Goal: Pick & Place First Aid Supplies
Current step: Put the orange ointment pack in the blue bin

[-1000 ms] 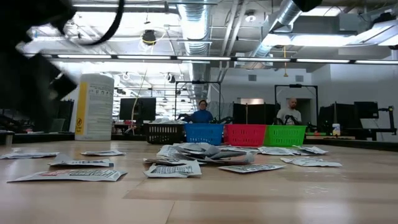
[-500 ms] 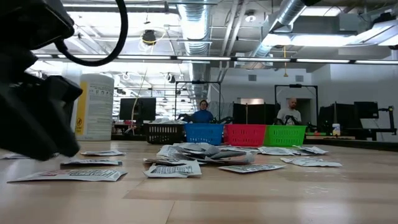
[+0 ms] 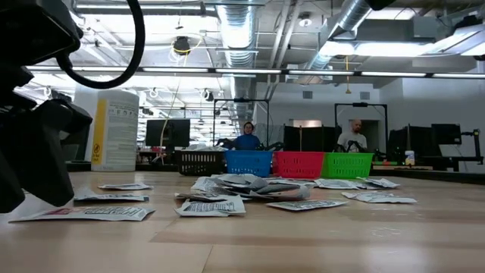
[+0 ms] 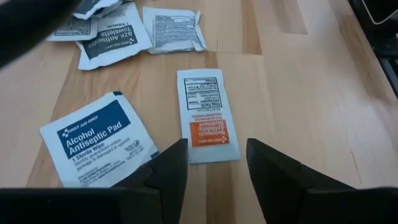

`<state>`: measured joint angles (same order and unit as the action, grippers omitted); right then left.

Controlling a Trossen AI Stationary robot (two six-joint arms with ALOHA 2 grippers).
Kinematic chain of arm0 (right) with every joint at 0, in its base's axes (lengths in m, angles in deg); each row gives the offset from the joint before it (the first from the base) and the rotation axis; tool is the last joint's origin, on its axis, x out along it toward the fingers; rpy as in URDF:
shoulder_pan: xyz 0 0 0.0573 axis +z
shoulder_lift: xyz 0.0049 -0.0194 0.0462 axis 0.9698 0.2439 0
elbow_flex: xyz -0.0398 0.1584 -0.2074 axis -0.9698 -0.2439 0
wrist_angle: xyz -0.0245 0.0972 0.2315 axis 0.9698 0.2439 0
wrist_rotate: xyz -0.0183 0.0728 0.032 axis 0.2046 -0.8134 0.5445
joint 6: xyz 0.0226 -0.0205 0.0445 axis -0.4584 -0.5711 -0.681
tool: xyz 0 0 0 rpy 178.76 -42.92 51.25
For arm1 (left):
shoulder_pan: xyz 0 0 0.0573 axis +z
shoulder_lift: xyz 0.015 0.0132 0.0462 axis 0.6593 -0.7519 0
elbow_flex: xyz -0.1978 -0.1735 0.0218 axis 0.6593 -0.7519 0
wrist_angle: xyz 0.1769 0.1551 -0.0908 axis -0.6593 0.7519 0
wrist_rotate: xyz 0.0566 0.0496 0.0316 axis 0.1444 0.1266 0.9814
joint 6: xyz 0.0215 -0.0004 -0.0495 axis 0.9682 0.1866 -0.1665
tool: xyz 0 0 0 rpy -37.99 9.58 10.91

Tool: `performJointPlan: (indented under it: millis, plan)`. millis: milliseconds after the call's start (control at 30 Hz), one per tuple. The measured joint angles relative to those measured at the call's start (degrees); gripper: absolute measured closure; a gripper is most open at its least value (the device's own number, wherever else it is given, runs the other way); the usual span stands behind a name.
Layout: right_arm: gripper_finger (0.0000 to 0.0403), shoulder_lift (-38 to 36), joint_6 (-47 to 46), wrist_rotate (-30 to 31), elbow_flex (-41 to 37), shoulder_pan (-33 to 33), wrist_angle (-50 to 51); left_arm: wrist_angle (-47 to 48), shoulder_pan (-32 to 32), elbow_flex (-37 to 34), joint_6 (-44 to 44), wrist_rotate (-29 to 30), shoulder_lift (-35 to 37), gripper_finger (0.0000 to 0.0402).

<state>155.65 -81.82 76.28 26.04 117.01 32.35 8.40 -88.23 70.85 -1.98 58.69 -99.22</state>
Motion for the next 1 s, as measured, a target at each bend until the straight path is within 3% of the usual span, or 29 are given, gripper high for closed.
performJointPlan:
  millis: [667, 1000]
  plan:
    - [0.0402, 0.00, -1.97, -0.07, 0.02, 0.00, -1.17, -0.78, 0.00, 0.11, -0.53, 0.74, -3.21, 0.0238]
    - [0.0402, 0.00, -1.97, -0.06, 0.02, 0.00, -1.36, -1.81, 0.33, -2.53, -5.22, -1.36, -2.99, 0.0294]
